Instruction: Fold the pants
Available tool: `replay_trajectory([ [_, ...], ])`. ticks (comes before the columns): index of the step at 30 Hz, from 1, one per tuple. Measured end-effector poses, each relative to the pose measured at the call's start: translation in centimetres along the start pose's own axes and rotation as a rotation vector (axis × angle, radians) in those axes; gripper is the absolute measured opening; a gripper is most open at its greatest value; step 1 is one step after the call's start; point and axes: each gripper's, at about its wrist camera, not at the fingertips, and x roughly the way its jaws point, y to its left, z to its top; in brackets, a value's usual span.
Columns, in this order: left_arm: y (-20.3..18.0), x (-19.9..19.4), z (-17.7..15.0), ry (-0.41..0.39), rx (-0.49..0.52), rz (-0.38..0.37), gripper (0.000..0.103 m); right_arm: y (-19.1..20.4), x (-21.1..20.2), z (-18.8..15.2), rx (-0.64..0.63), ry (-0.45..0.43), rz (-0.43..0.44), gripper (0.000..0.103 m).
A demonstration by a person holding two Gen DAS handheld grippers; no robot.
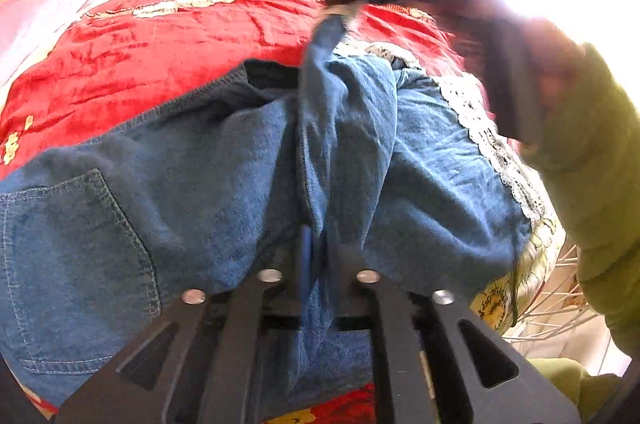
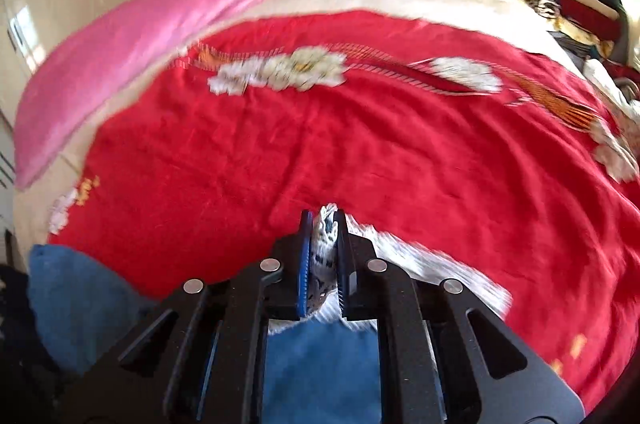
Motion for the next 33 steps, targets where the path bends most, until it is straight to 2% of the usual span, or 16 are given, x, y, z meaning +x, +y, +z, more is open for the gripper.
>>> replay_trajectory([
  [1,0.0,-0.2,0.0,-0.007,-0.001,0.002,0.026,-0.7,-1.3,-0.4,0.014,-0.019,-0.002,0.006],
  [5,0.1,-0.2,0.3,-0.028,0.005,0.016,0.027,-3.5,-5.7,-2.4,0.073,-0.054,0.004,0.006],
  [6,0.0,-0.2,0.3,-0.028,0.011,0.023,0.024,-4.2,-6.9,-3.2,0.089,-0.061,0.001,0.006],
  [7,-0.1,-0.4,0.3,-0.027,0.022,0.021,0.004,-4.8,-8.0,-3.9,0.105,-0.066,-0.001,0.006],
  [9,-0.3,-0.9,0.2,-0.029,0.033,-0.007,0.002,-5.9,-9.9,-5.5,0.140,-0.069,0.009,0.006],
  [16,-2.2,-3.1,-1.0,-0.047,0.146,-0.007,0.002,-7.4,-14.9,-12.2,0.189,-0.051,0.025,0.006],
  [21,-2.8,-3.0,-3.0,-0.004,0.182,-0.004,0.002,-7.3,-15.7,-17.5,0.220,-0.028,0.034,0.006],
  [24,-2.8,-2.4,-3.7,0.023,0.195,0.000,0.002,-7.3,-14.7,-19.9,0.225,0.021,0.019,0.006],
  [30,-3.6,-1.7,-4.3,0.051,0.222,-0.007,0.002,-8.3,-13.9,-21.8,0.210,0.043,-0.012,0.006],
  [33,-3.6,-1.3,-4.5,0.064,0.223,-0.007,0.005,-7.6,-13.1,-22.7,0.129,0.031,-0.069,0.006],
])
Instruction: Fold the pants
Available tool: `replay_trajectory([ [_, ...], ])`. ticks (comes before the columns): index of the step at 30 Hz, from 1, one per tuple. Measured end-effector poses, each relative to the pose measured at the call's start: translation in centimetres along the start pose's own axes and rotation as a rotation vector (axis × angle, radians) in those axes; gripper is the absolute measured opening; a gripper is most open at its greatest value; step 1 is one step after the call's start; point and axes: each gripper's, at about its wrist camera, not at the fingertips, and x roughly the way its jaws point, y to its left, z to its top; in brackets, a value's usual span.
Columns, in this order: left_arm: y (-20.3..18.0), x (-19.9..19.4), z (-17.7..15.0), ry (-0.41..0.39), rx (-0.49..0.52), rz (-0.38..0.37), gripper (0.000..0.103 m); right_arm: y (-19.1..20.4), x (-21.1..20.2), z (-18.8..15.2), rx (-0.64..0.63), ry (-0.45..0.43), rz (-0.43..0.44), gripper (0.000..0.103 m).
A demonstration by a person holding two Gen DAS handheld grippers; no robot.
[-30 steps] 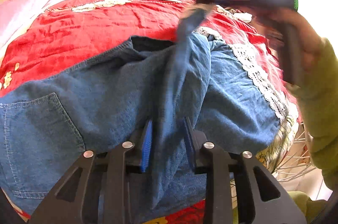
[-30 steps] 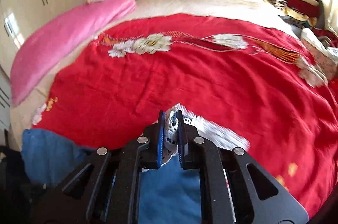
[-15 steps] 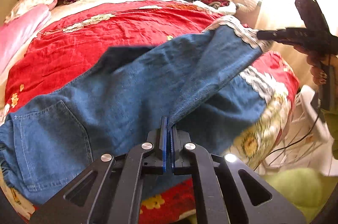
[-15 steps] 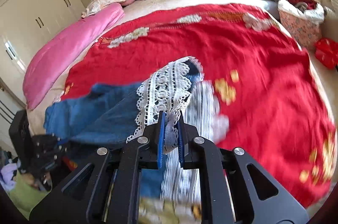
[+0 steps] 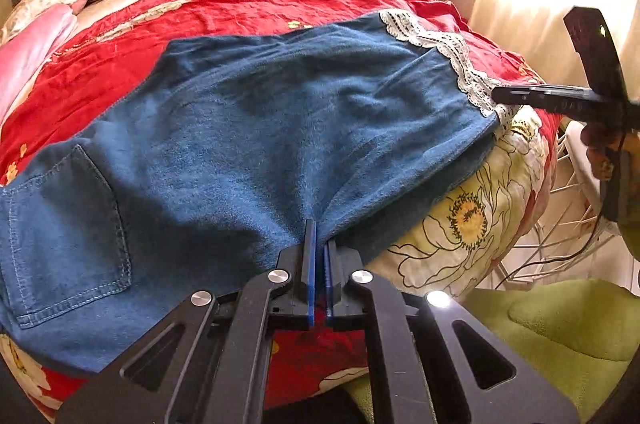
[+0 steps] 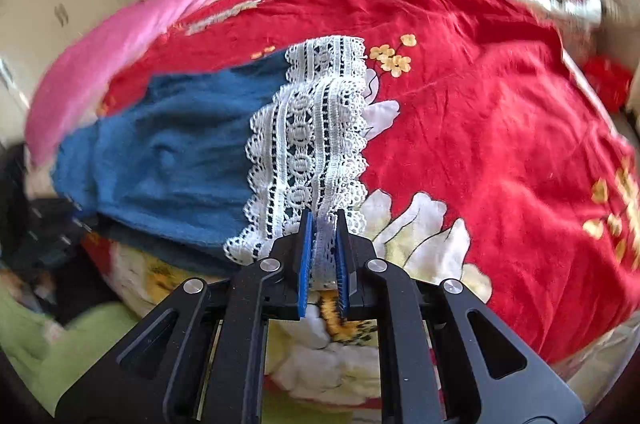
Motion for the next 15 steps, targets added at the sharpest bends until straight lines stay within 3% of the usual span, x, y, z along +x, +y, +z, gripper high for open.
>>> replay_trajectory([
  [2,-0.1,0.2,-0.1,0.004,0.006,0.004,0.005,0.2,0.5,-0.6,-0.028,-0.006,-0.023,0.007],
  [4,-0.2,0.0,-0.2,0.003,0.015,0.005,0.007,0.3,-0.1,-0.8,-0.051,-0.030,-0.045,0.018],
  [6,-0.2,-0.7,-0.5,0.000,0.010,-0.003,0.017,0.3,-1.4,-0.5,-0.068,-0.059,-0.061,0.021],
  [8,0.0,-1.7,-0.9,-0.021,-0.004,-0.017,0.036,0.4,-3.3,0.0,-0.089,-0.114,-0.066,0.023],
  [11,1.2,-4.5,-1.5,-0.086,-0.048,-0.008,0.046,1.3,-5.0,0.7,-0.118,-0.171,-0.028,0.025],
  [15,5.8,-8.9,-2.1,-0.176,-0.201,0.137,0.067,4.3,-3.8,0.6,-0.218,-0.140,0.055,0.025],
])
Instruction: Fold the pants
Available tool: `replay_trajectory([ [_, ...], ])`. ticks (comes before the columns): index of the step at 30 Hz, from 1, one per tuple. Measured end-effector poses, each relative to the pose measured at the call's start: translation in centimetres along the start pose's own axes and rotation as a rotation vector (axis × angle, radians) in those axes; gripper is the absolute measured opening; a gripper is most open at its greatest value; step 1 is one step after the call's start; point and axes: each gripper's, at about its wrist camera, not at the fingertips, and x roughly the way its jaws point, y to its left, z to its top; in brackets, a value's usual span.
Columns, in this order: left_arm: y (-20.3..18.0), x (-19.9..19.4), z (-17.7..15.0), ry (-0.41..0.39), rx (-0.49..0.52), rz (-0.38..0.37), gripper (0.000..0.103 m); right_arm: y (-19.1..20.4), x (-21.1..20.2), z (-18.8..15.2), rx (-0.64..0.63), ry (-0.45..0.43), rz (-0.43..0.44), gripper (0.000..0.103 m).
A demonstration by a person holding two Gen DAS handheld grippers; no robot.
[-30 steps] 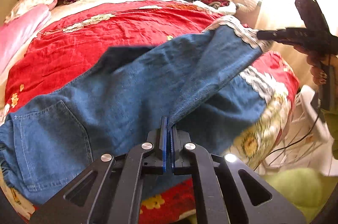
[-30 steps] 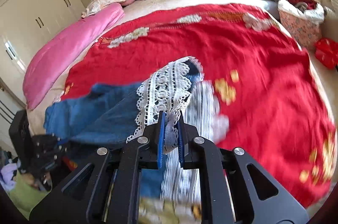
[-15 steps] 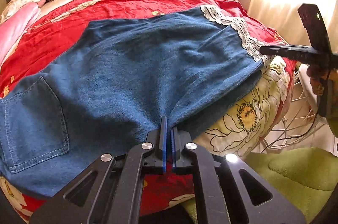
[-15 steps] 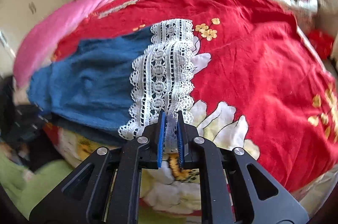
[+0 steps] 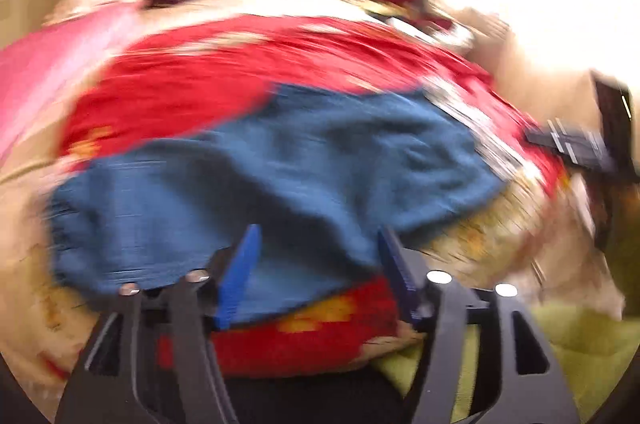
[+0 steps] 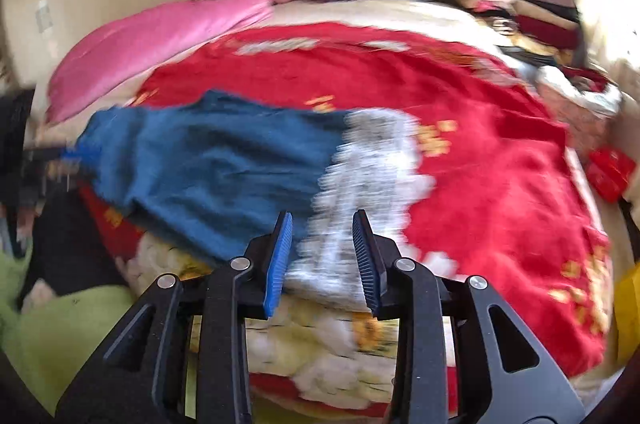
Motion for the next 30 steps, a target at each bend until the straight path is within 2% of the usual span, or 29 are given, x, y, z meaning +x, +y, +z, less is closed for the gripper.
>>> replay_trajectory([
  [5,8.3,-2.5,-0.2,-0.016,-0.278,0.232,0.088,0.9,2.6,-1.2,-0.022,0.094,-0.005,0.025],
  [6,9.4,-2.5,-0.2,-0.017,-0.308,0.249,0.089,0.7,3.1,-1.6,-0.023,0.117,-0.031,0.025],
  [8,11.5,-2.2,-0.4,-0.010,-0.376,0.297,0.091,0.0,3.4,-2.1,-0.001,0.142,-0.025,0.025],
  [11,13.3,-0.1,-0.7,0.040,-0.441,0.292,0.091,-0.4,3.5,-2.2,0.028,0.147,-0.010,0.025],
  [12,13.7,0.9,-0.8,0.061,-0.461,0.265,0.089,-0.3,3.6,-2.2,0.024,0.149,-0.012,0.025],
  [13,14.1,1.7,-1.1,0.062,-0.481,0.223,0.073,-0.2,3.6,-2.2,0.017,0.153,-0.015,0.025],
  [14,14.2,2.0,-1.1,0.061,-0.493,0.208,0.052,-0.3,3.7,-2.1,0.013,0.155,-0.016,0.025],
  [17,14.6,1.4,-1.1,0.031,-0.489,0.221,0.048,-0.4,3.5,-2.2,0.015,0.160,-0.009,0.025],
  [19,15.3,0.9,-1.1,0.021,-0.481,0.259,0.048,-0.6,3.5,-2.4,0.017,0.167,-0.005,0.025],
  [24,16.2,1.8,-2.3,0.050,-0.523,0.209,0.054,-0.4,3.8,-2.7,0.011,0.176,-0.010,0.027],
  [26,15.8,0.6,-1.6,0.035,-0.523,0.186,0.066,-0.7,3.1,-2.2,0.026,0.168,0.019,0.027],
  [29,13.4,-2.3,0.4,-0.041,-0.424,0.219,0.079,-1.8,1.5,-0.7,0.077,0.104,0.051,0.030],
  [30,12.4,-3.3,1.4,-0.068,-0.390,0.228,0.080,-2.5,0.9,0.1,0.102,0.067,0.055,0.032],
])
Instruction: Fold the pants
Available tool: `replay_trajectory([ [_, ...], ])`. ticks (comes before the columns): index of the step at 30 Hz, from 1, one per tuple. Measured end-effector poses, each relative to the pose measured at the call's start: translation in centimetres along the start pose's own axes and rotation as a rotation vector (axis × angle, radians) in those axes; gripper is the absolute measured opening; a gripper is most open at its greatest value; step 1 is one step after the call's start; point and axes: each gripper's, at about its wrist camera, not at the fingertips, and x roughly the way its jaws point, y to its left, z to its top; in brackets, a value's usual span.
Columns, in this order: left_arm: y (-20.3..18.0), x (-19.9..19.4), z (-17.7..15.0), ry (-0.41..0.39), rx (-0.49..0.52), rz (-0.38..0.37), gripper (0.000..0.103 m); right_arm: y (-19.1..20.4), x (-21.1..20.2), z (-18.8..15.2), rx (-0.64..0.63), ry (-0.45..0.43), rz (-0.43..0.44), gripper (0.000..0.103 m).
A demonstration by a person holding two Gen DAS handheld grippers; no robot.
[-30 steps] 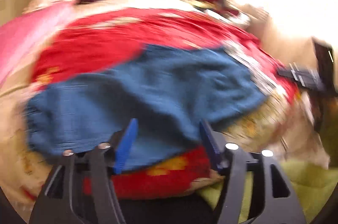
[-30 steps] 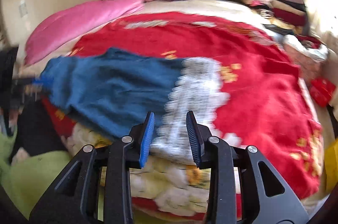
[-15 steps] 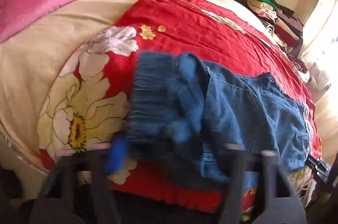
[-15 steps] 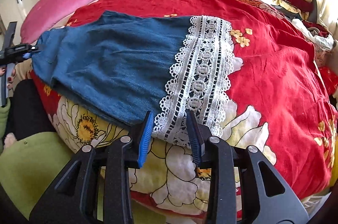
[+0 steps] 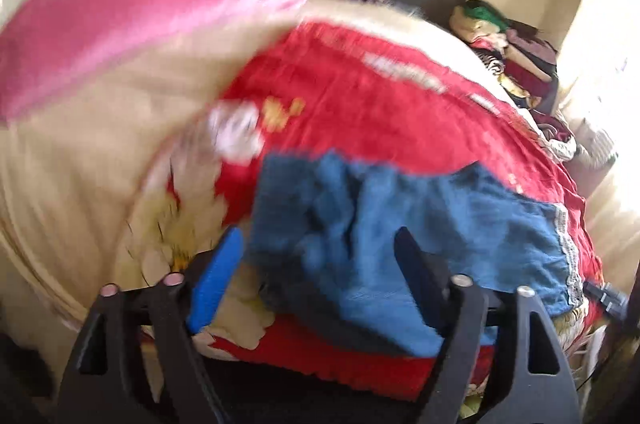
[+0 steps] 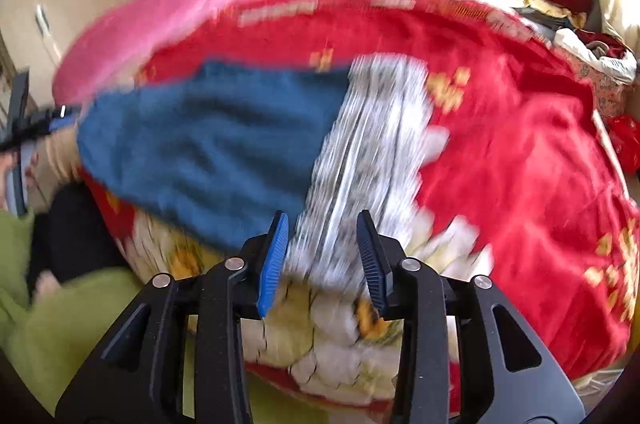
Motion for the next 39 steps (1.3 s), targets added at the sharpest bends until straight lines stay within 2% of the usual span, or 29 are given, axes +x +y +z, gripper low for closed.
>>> replay_trajectory([
  [2,-1.9,-1.2,1.0,-0.036,0.050,-0.016,0.081,-1.4,-0.6,1.9,0.052,-0.052,0.004,0.034],
  [4,-4.4,-1.4,2.0,-0.047,0.114,-0.042,0.082,-2.6,0.0,3.6,0.092,-0.069,0.010,0.034],
  [6,-7.2,-0.5,2.9,-0.044,0.182,-0.064,0.090,-3.7,1.3,5.7,0.106,-0.067,0.017,0.034],
  [9,-10.9,2.0,4.0,-0.029,0.261,-0.117,0.091,-5.2,3.9,8.2,0.099,-0.040,0.027,0.035],
  [12,-13.8,5.5,4.9,0.027,0.300,-0.186,0.091,-7.3,7.1,10.0,0.115,0.011,0.046,0.036],
  [15,-16.0,9.7,5.4,0.092,0.349,-0.187,0.091,-8.8,9.8,10.9,0.131,0.059,0.066,0.036],
  [19,-17.4,14.9,5.6,0.177,0.361,-0.192,0.091,-9.0,12.0,10.8,0.127,0.102,0.112,0.036],
  [22,-17.6,18.2,5.5,0.240,0.349,-0.213,0.091,-9.3,12.7,10.3,0.131,0.105,0.140,0.037],
  [24,-17.7,20.2,5.2,0.281,0.327,-0.221,0.091,-9.6,12.6,10.0,0.142,0.087,0.164,0.033],
  [25,-17.6,20.9,5.0,0.290,0.313,-0.222,0.087,-9.8,12.5,10.0,0.147,0.079,0.174,0.029],
  [27,-17.8,21.2,4.7,0.286,0.320,-0.218,0.058,-9.9,12.3,9.7,0.147,0.065,0.192,0.020],
  [28,-17.9,21.0,4.7,0.286,0.317,-0.235,0.026,-9.9,12.1,9.7,0.144,0.058,0.209,0.016],
  [29,-17.8,20.5,5.0,0.299,0.286,-0.302,0.005,-9.6,11.6,9.7,0.134,0.035,0.230,0.015],
  [34,-18.7,18.5,6.4,0.212,0.314,-0.288,0.005,-9.6,8.5,11.5,0.090,-0.113,0.245,0.014],
  [36,-19.1,18.8,6.6,0.200,0.320,-0.268,0.005,-9.5,8.6,12.5,0.060,-0.119,0.202,0.014],
  [39,-19.5,20.2,6.0,0.215,0.340,-0.221,0.006,-9.0,10.7,13.2,0.000,-0.054,0.108,0.014],
])
